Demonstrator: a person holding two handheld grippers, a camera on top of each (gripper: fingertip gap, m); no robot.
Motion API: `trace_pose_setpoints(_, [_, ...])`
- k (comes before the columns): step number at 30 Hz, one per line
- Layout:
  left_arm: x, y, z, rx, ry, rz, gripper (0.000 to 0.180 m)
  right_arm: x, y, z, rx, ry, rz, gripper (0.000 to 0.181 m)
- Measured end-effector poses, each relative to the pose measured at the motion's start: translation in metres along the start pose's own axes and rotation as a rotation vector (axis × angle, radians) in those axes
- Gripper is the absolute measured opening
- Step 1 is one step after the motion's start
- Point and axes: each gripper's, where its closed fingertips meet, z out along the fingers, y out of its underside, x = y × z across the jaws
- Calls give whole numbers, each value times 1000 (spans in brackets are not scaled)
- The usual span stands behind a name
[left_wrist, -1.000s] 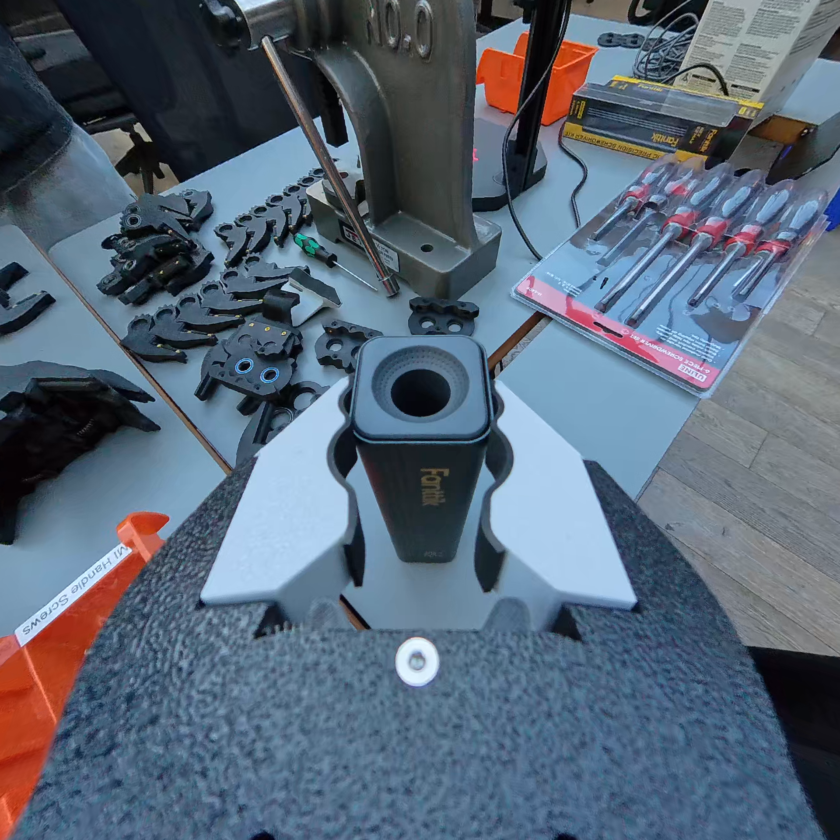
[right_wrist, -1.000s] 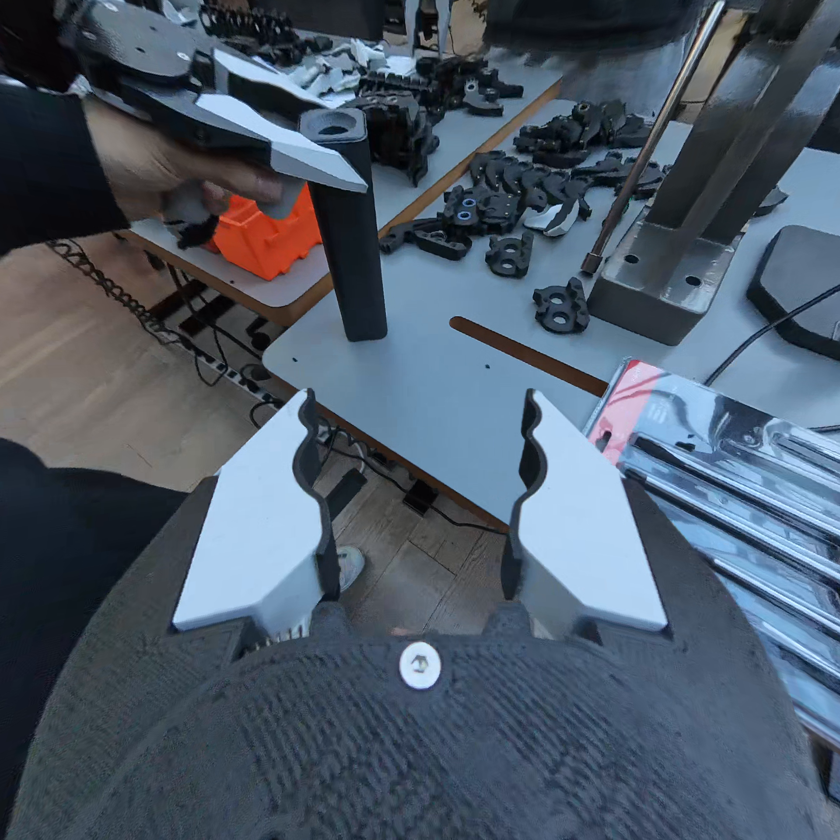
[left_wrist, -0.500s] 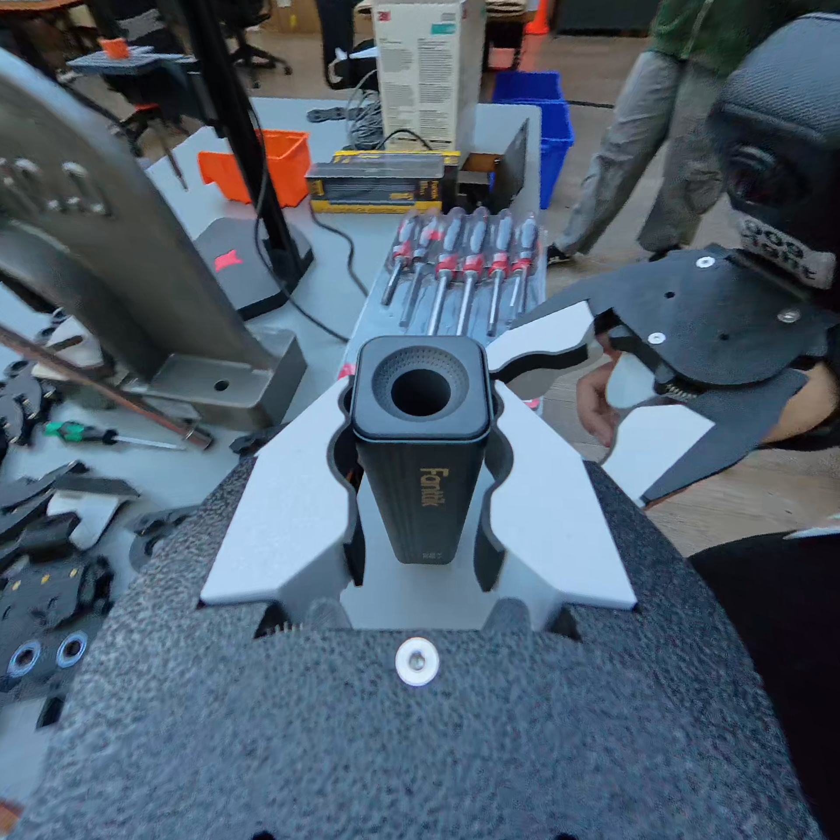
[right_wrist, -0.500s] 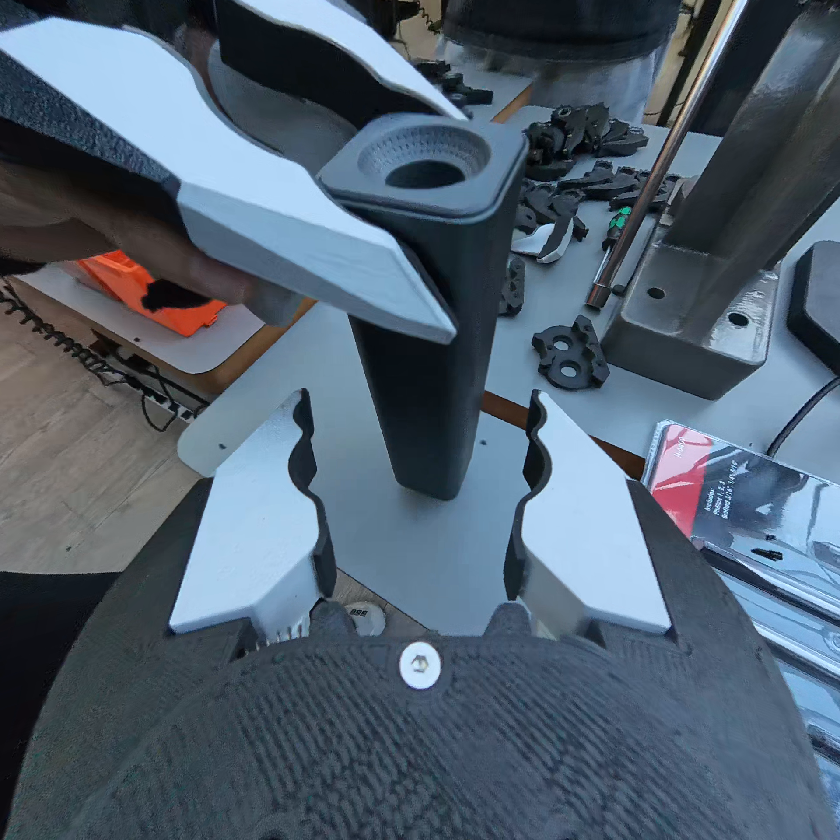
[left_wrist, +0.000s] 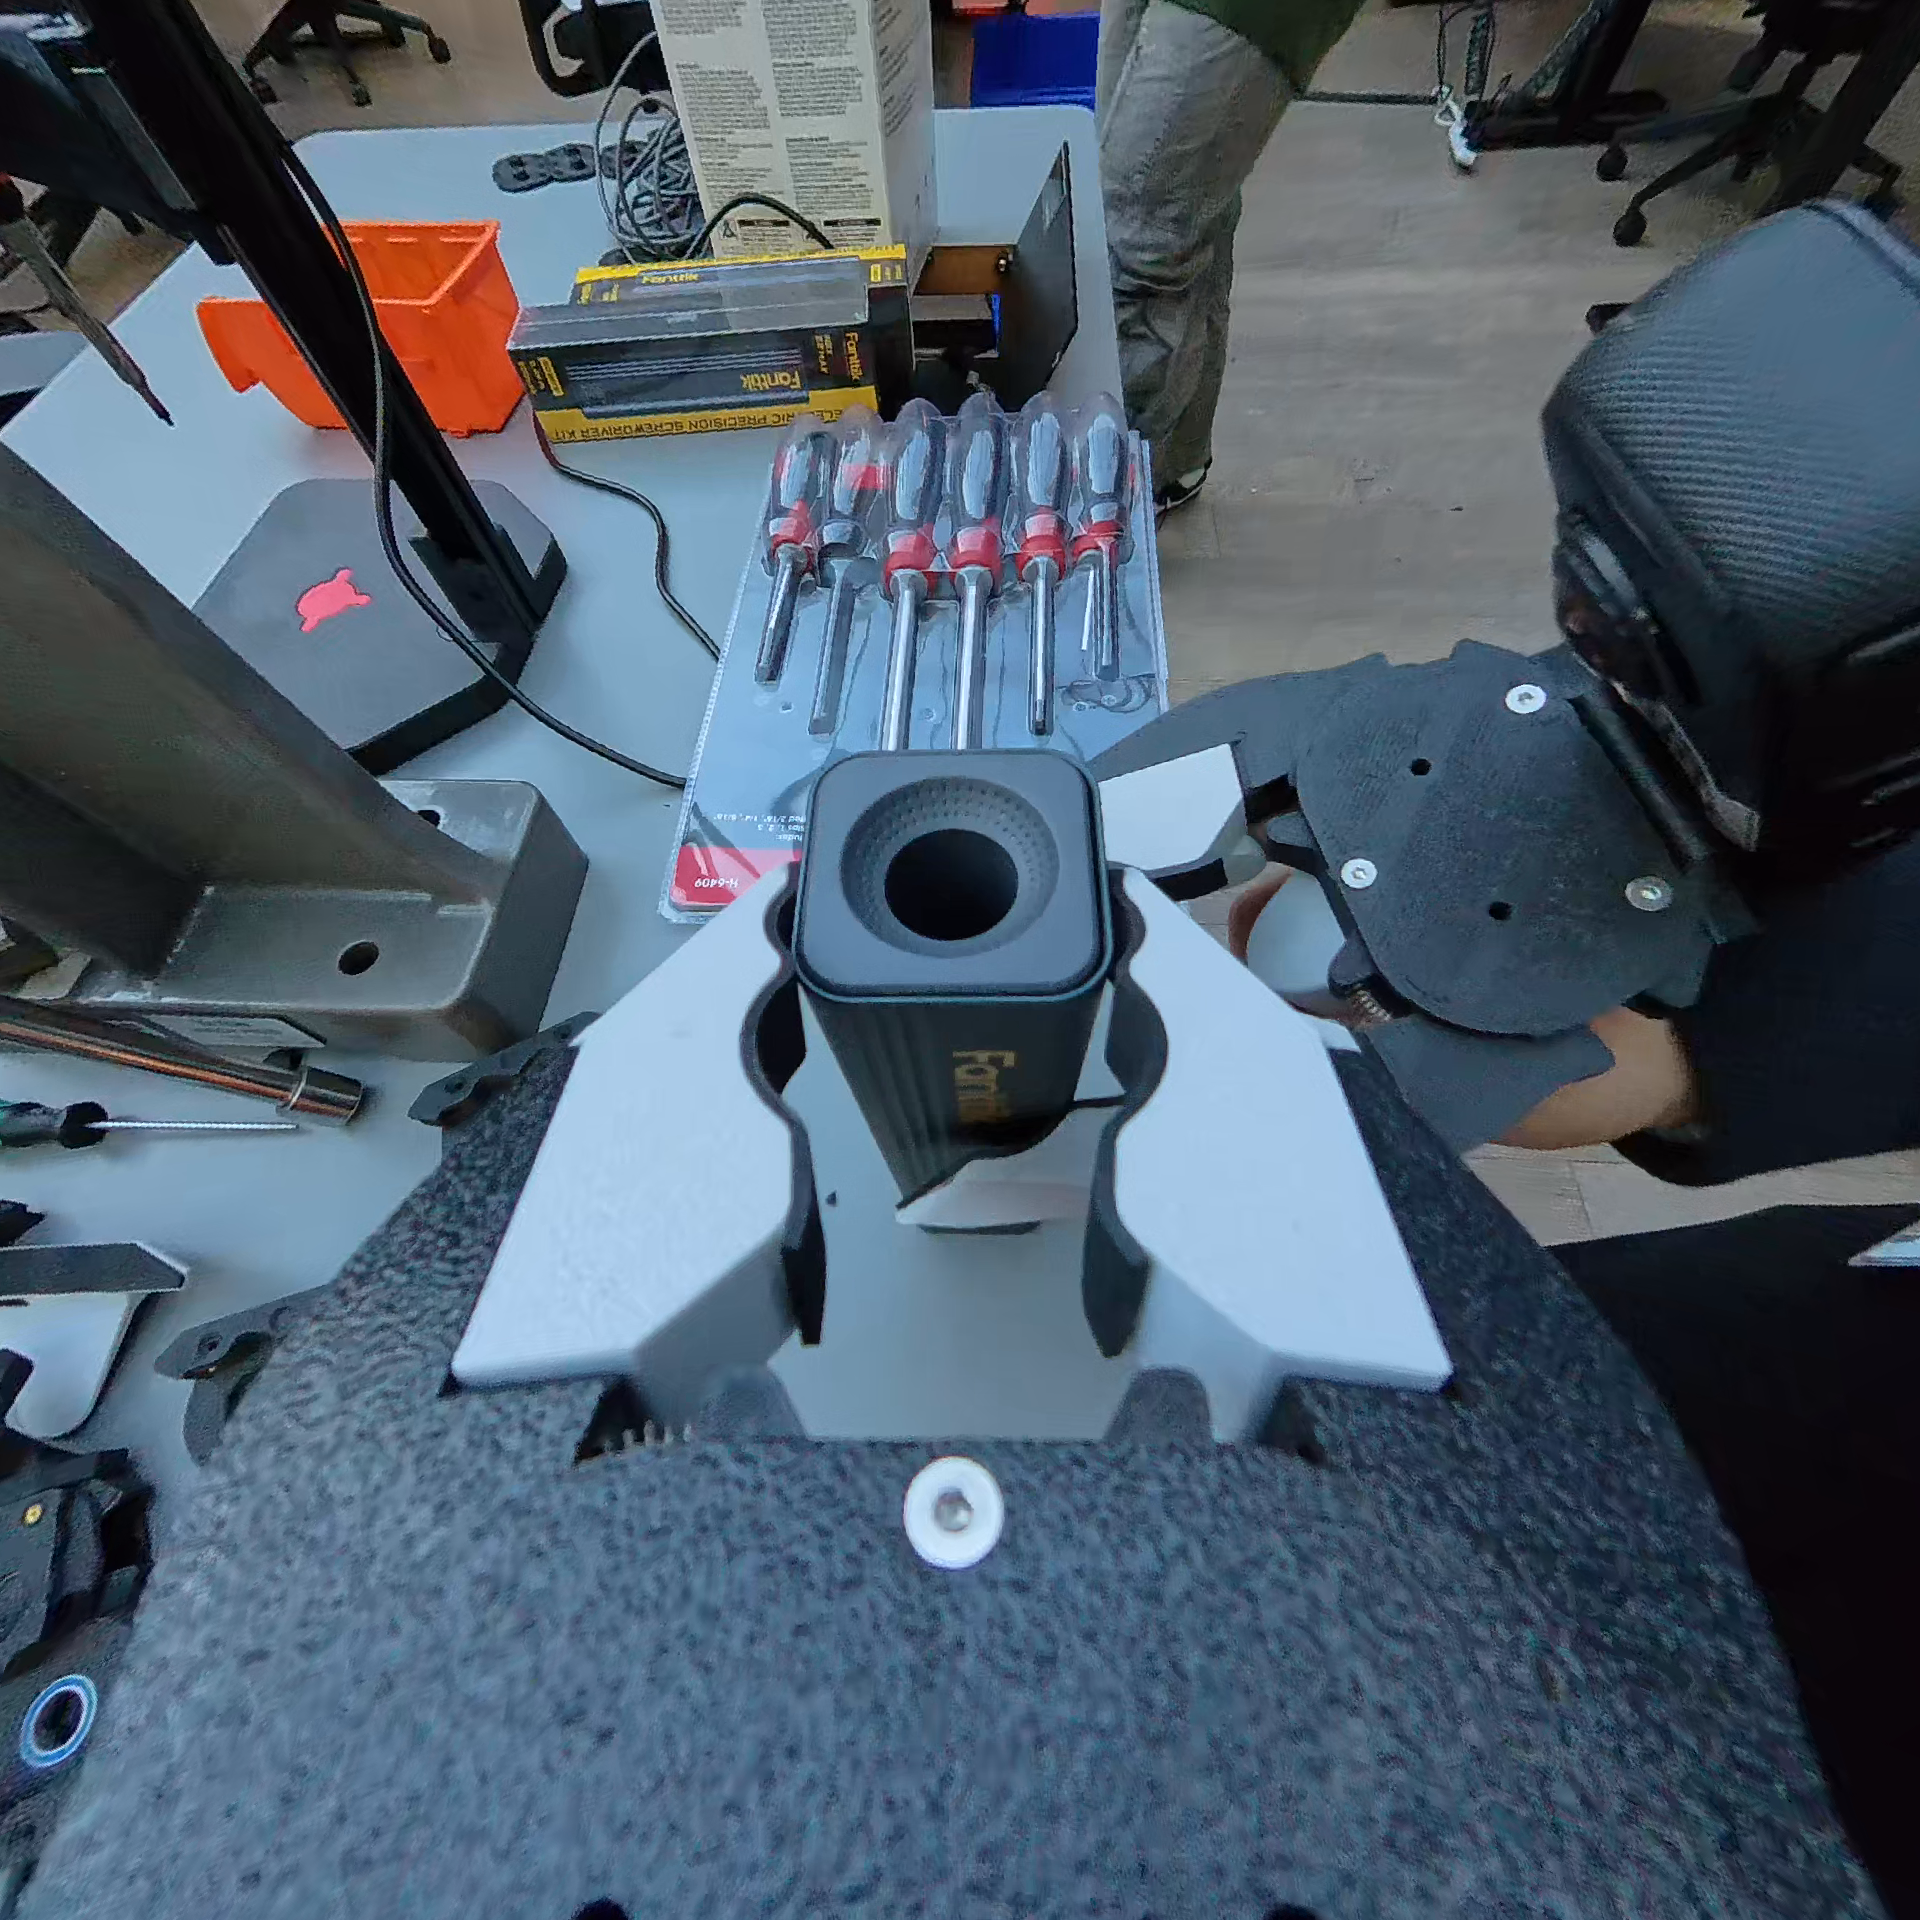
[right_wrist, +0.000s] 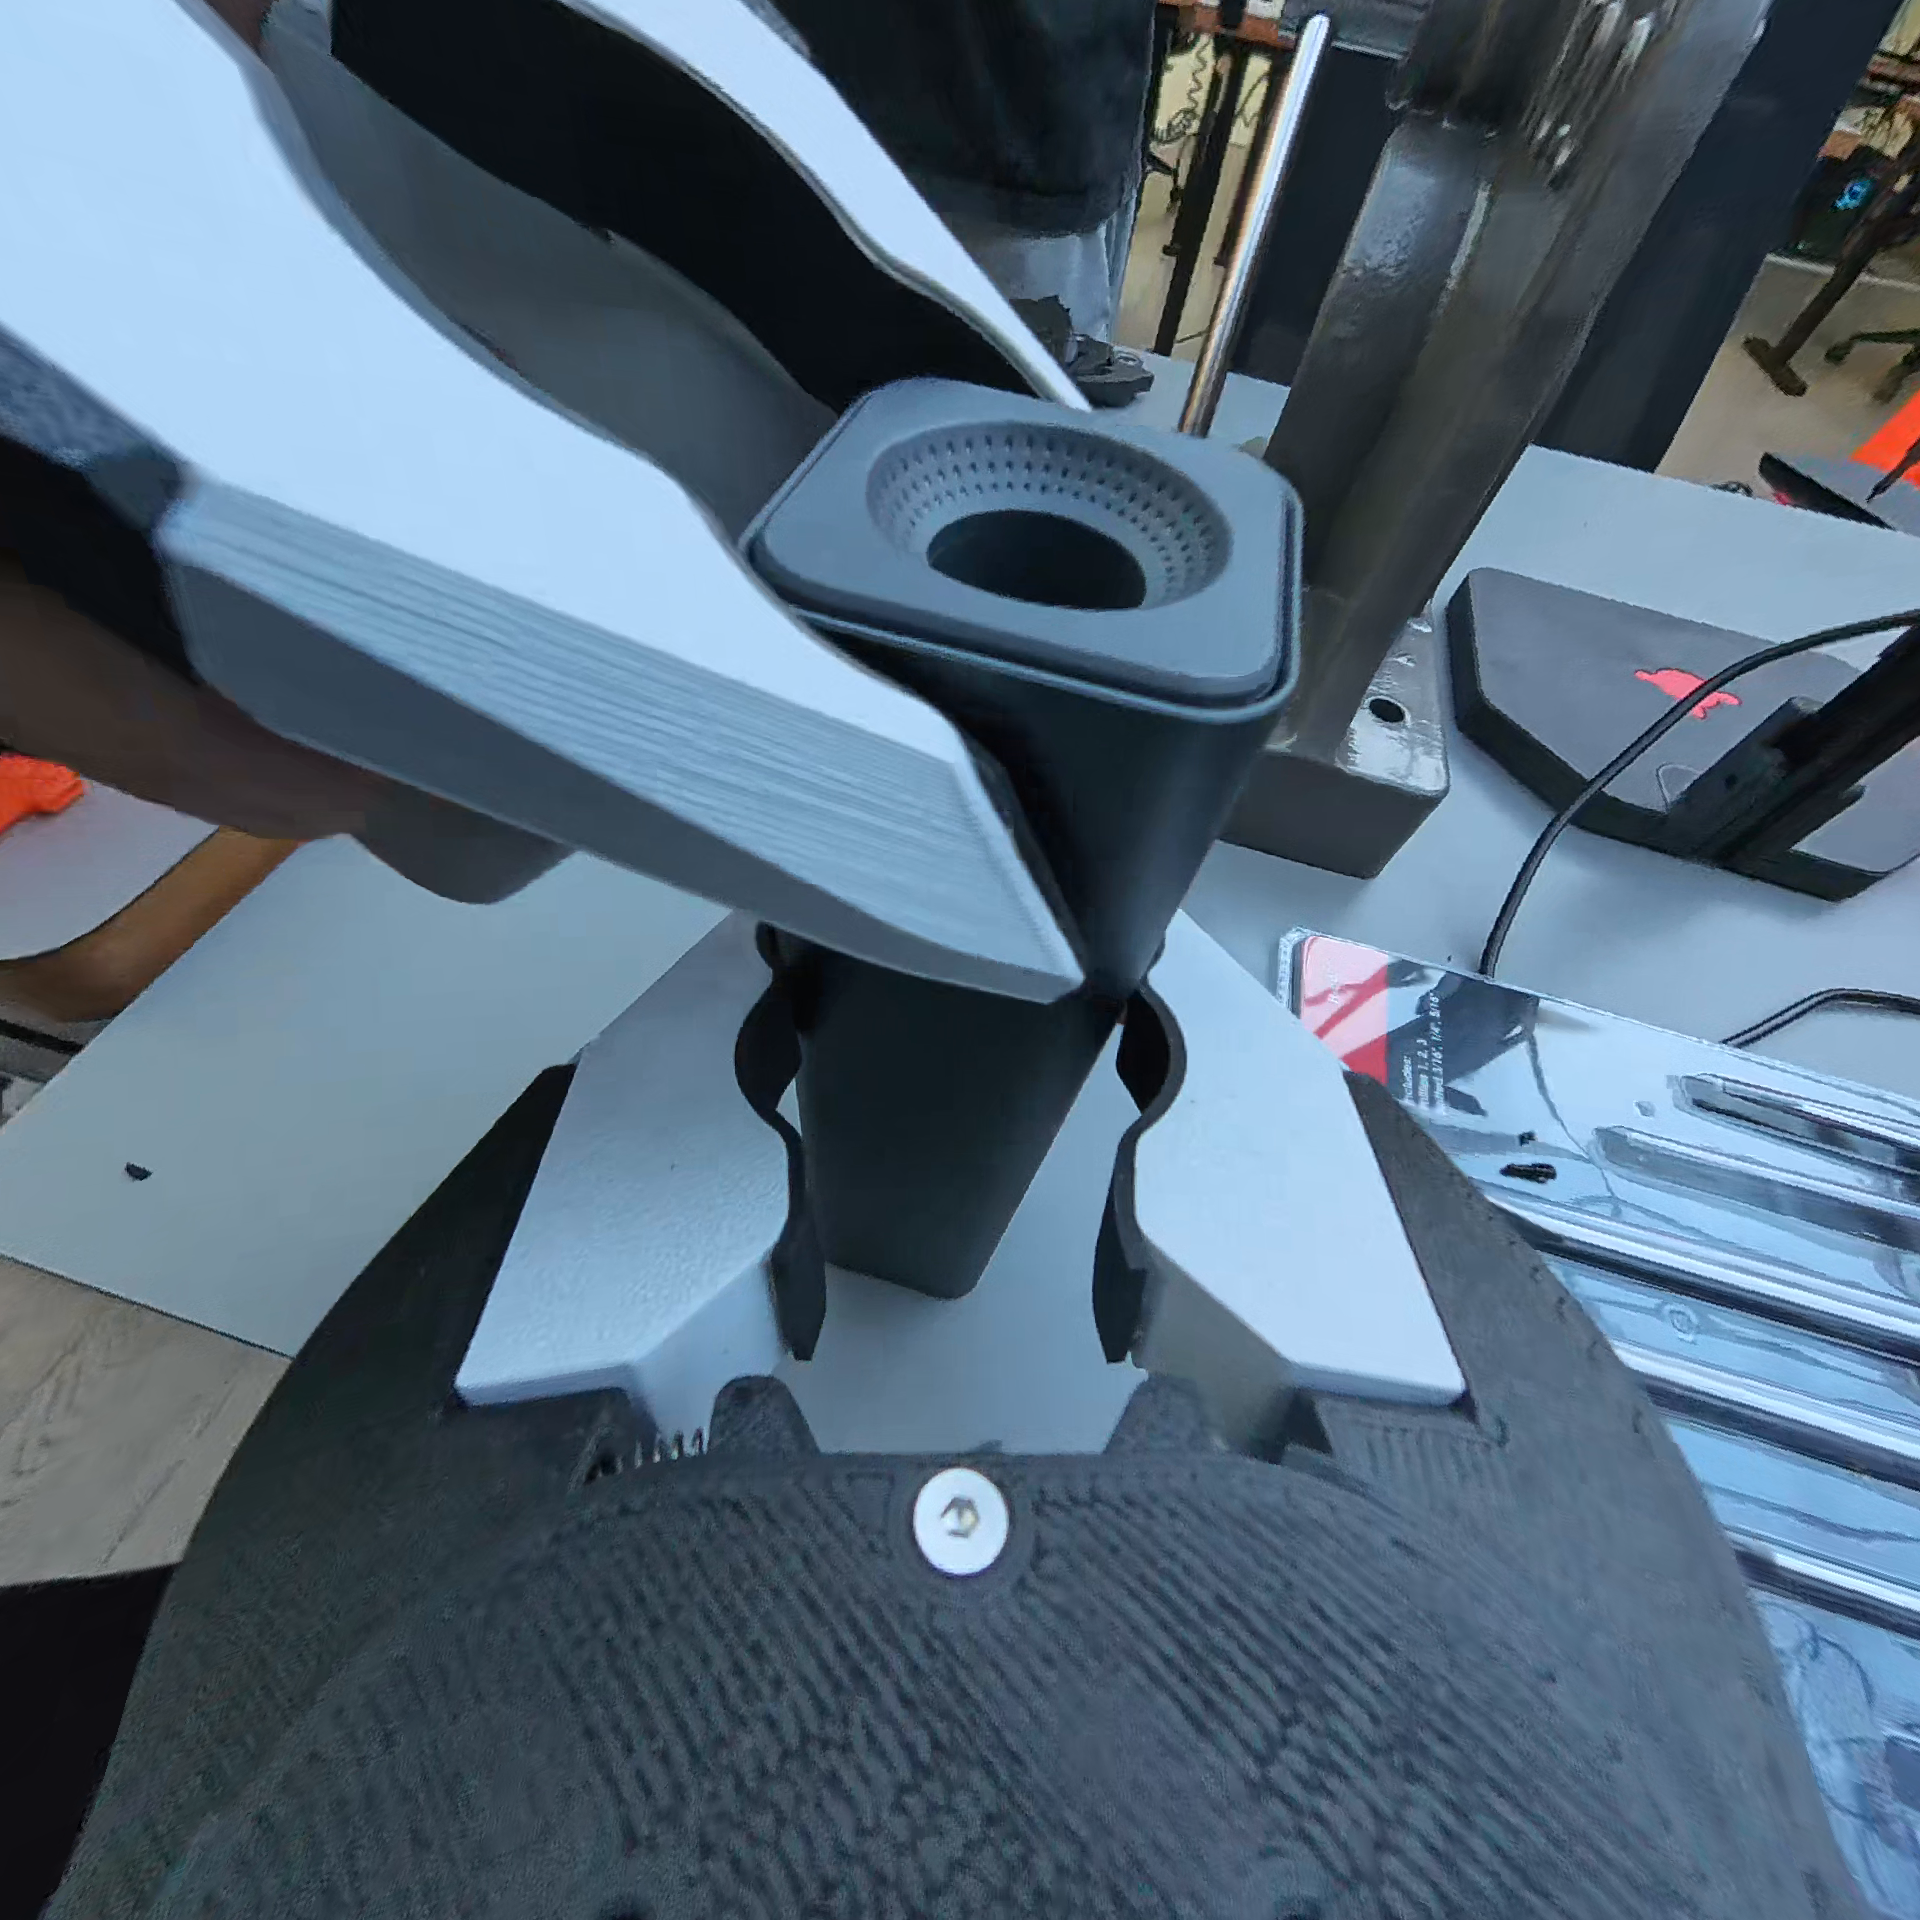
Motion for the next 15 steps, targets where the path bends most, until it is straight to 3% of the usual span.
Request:
trace_pose_setpoints(3, [-2, -7, -12, -37, -10, 25, 75, 0, 0, 0, 0, -2, -7, 60])
trace_pose_setpoints(7, [1, -21, -35, -93, 28, 72, 65, 0, 0, 0, 4, 0, -3, 60])
trace_pose_setpoints(12, [-4, -34, -46, -231, 52, 100, 1, 1, 0, 1, 11, 0, -2, 60])
trace_pose_setpoints(15, [-4, -32, -43, -324, 91, 133, 0, 0, -1, 1, 13, -5, 3, 60])
